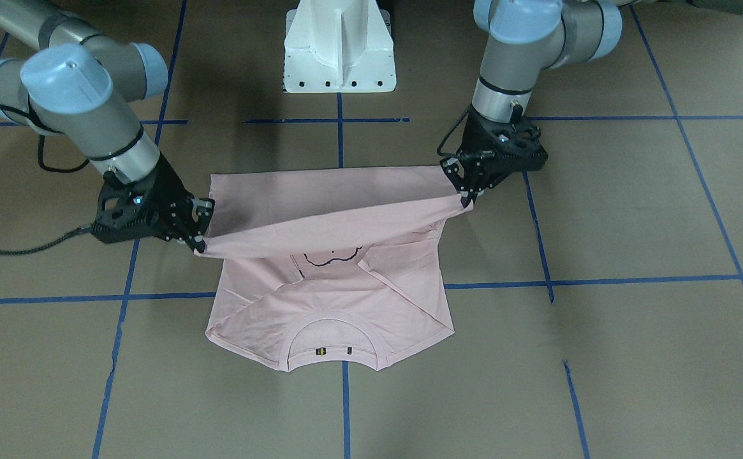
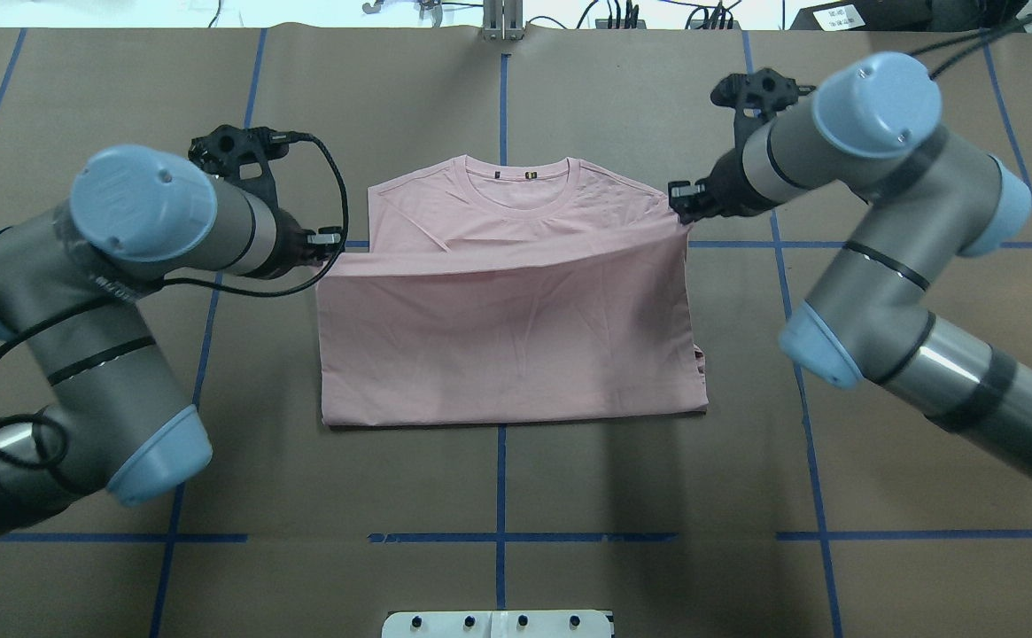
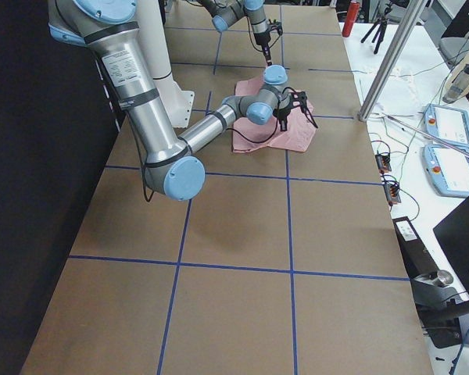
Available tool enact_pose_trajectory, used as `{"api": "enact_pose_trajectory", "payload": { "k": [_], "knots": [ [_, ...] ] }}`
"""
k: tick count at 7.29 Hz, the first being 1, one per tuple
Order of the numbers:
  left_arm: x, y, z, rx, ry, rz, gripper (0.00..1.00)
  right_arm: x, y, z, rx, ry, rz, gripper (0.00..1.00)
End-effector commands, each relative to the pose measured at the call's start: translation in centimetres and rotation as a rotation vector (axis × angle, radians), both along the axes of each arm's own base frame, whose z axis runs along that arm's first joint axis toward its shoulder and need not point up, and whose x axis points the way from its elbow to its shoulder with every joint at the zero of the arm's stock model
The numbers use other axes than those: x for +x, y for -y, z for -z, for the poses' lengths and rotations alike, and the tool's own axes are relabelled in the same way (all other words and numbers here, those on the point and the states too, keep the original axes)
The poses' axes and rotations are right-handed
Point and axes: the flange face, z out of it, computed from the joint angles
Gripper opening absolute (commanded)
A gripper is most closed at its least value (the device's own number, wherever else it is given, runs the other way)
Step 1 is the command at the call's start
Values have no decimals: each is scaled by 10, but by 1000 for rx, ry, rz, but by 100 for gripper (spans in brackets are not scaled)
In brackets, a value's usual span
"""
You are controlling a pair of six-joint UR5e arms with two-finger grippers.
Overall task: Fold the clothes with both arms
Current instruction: 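Lift the hem and fold it over toward the collar with both grippers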
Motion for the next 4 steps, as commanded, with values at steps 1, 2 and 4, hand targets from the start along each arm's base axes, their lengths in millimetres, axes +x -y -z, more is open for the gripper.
{"api": "enact_pose_trajectory", "payload": {
  "k": [1, 2, 4],
  "knots": [
    [22, 62, -31, 10, 0, 45, 0, 0, 47, -24, -10, -65, -10, 0],
    [29, 81, -47, 16, -7, 58, 0, -5, 55, -30, -23, -79, -11, 0],
    [34, 110, -61, 7, 3, 83, 0, -8, 61, -27, -26, -81, -12, 0]
  ]
}}
